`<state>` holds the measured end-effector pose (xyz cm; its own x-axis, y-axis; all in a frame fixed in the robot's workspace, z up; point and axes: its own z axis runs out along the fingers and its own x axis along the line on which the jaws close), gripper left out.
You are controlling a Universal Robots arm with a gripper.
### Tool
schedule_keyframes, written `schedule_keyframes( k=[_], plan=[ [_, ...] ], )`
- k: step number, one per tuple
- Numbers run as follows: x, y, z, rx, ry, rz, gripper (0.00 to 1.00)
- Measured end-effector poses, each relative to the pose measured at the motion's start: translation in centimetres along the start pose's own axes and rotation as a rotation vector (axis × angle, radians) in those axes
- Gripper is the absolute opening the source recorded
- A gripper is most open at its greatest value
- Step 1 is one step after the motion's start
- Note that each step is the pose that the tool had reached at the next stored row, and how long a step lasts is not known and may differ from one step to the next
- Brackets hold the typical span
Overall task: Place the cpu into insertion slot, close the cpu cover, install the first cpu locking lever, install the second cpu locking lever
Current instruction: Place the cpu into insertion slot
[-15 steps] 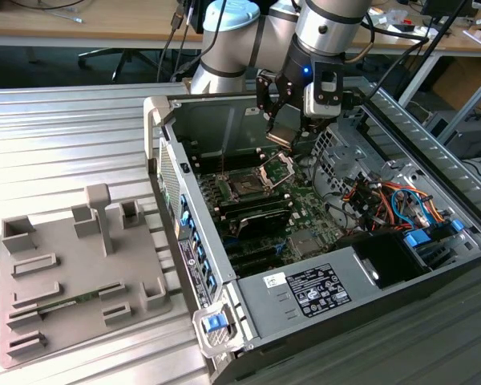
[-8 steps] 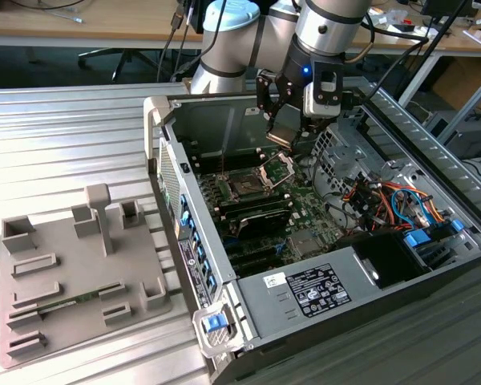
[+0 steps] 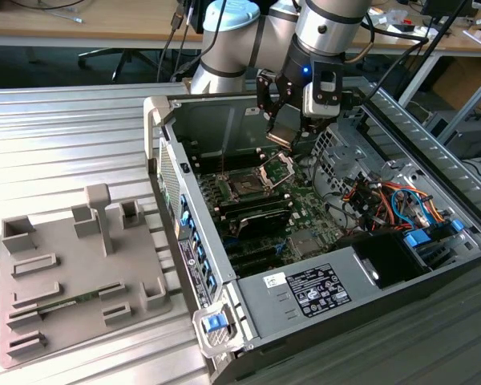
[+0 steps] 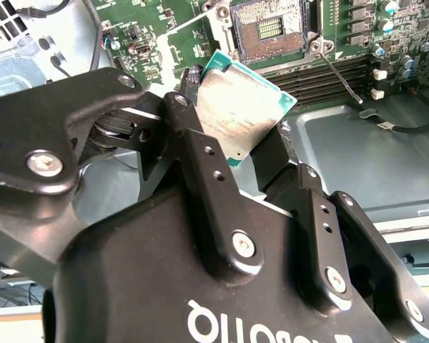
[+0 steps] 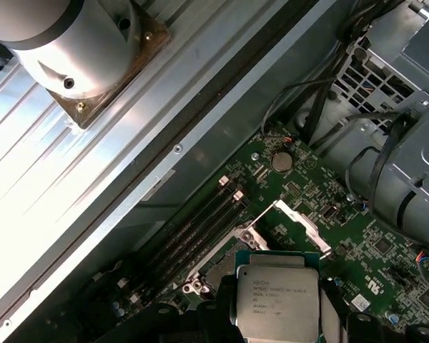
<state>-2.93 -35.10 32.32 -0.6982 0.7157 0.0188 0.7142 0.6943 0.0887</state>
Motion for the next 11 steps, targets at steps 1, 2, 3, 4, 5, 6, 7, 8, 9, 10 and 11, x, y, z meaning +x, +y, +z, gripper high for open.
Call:
schedule_keyframes(
  k=[1, 2, 3, 4, 5, 6, 7, 8, 9, 10, 11],
  plan=[
    [0.0, 0.0, 0.0, 0.0, -0.0001, 0.001, 0.55],
    [0.0, 0.0, 0.0, -0.0001, -0.0001, 0.002, 0.55],
    [0.0, 0.0, 0.0, 0.0, -0.0003, 0.004, 0.55],
    [0.0, 0.0, 0.0, -0.0001, -0.0004, 0.005, 0.55],
    [0.0, 0.0, 0.0, -0.0001, -0.0005, 0.005, 0.55],
    [0.0, 0.0, 0.0, -0.0001, -0.0006, 0.007, 0.55],
    [0.0, 0.0, 0.0, -0.0002, -0.0008, 0.009, 0.55],
    [0.0, 0.0, 0.0, -0.0002, -0.0008, 0.01, 0.55],
    [0.0, 0.0, 0.0, -0.0002, -0.001, 0.011, 0.55],
    [0.0, 0.0, 0.0, -0.0002, -0.001, 0.012, 0.55],
    [0.0, 0.0, 0.0, -0.0003, -0.0011, 0.013, 0.55]
  ],
)
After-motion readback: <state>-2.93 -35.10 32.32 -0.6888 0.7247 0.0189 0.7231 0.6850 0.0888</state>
